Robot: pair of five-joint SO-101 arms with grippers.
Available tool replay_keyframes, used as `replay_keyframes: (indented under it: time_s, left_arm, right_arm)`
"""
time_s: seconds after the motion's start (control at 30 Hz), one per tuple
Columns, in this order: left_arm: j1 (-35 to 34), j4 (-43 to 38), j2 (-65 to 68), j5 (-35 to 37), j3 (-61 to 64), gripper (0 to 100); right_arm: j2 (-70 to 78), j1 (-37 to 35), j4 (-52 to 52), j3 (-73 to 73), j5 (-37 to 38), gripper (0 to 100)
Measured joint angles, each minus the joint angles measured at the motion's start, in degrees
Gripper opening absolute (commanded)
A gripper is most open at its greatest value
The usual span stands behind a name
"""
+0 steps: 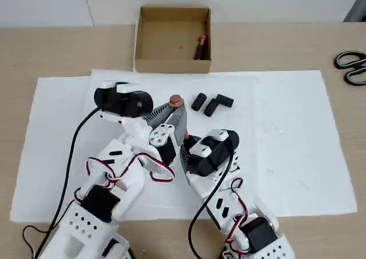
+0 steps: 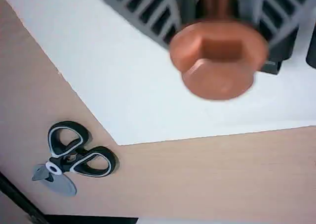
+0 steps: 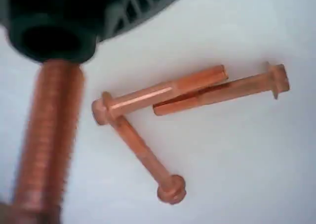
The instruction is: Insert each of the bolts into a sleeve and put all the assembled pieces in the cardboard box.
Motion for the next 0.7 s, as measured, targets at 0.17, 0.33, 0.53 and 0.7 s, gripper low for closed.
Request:
replay_keyframes:
  time_s: [0.17, 0.33, 0.53, 0.7]
  left_arm:
    - [0.18, 0.0, 0.0, 0.0, 0.53, 1]
    - [1.58, 0.0, -0.09, 0.0, 0.7, 1]
    - [1.58, -0.09, -0.09, 0.0, 1.76, 1]
    - [1.58, -0.26, -0.26, 0.0, 2.46, 1]
  right_arm:
    - [0.0, 0.0, 0.0, 0.0, 0.0, 0.4]
    - [0.0, 0.0, 0.0, 0.0, 0.0, 0.4]
    - [0.09, 0.0, 0.09, 0.18, 0.0, 0.4]
    - [0.09, -0.09, 0.09, 0.26, 0.0, 0.4]
